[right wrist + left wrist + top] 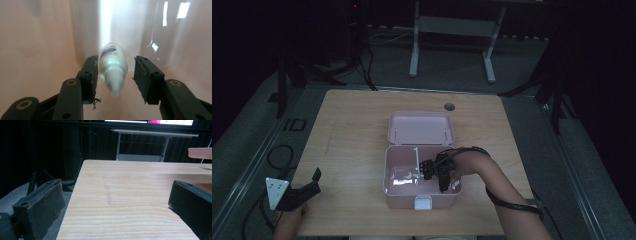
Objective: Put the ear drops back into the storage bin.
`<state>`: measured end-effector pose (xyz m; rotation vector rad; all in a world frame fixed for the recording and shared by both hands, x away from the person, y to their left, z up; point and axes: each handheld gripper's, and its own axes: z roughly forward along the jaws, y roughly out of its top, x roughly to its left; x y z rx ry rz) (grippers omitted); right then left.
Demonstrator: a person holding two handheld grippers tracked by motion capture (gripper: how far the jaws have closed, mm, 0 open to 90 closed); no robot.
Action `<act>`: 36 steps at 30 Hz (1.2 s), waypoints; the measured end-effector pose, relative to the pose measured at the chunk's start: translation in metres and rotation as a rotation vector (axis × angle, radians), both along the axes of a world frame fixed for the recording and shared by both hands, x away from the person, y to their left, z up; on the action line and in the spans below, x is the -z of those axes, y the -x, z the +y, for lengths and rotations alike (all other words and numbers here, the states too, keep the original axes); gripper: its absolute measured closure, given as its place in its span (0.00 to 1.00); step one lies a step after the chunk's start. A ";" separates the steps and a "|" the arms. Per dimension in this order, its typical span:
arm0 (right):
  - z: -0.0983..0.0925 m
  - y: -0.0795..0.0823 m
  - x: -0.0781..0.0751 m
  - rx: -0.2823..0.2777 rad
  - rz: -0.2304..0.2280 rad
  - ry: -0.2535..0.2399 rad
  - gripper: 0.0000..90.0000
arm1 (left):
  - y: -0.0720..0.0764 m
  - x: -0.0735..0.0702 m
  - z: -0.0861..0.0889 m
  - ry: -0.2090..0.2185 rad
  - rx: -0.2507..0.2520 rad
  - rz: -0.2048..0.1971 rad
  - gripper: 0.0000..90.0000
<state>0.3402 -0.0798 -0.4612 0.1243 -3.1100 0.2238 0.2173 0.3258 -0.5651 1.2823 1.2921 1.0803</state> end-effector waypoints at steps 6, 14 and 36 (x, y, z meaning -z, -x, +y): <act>-0.006 0.003 -0.026 0.006 -0.020 -0.068 0.54 | 0.000 0.000 0.000 -0.001 0.000 0.001 0.00; -0.019 0.006 -0.056 0.031 -0.038 -0.147 0.40 | 0.000 0.000 0.000 -0.001 -0.001 0.001 0.00; -0.098 -0.009 -0.079 0.191 -0.115 -0.297 0.16 | 0.000 0.000 -0.001 -0.005 -0.004 0.001 0.00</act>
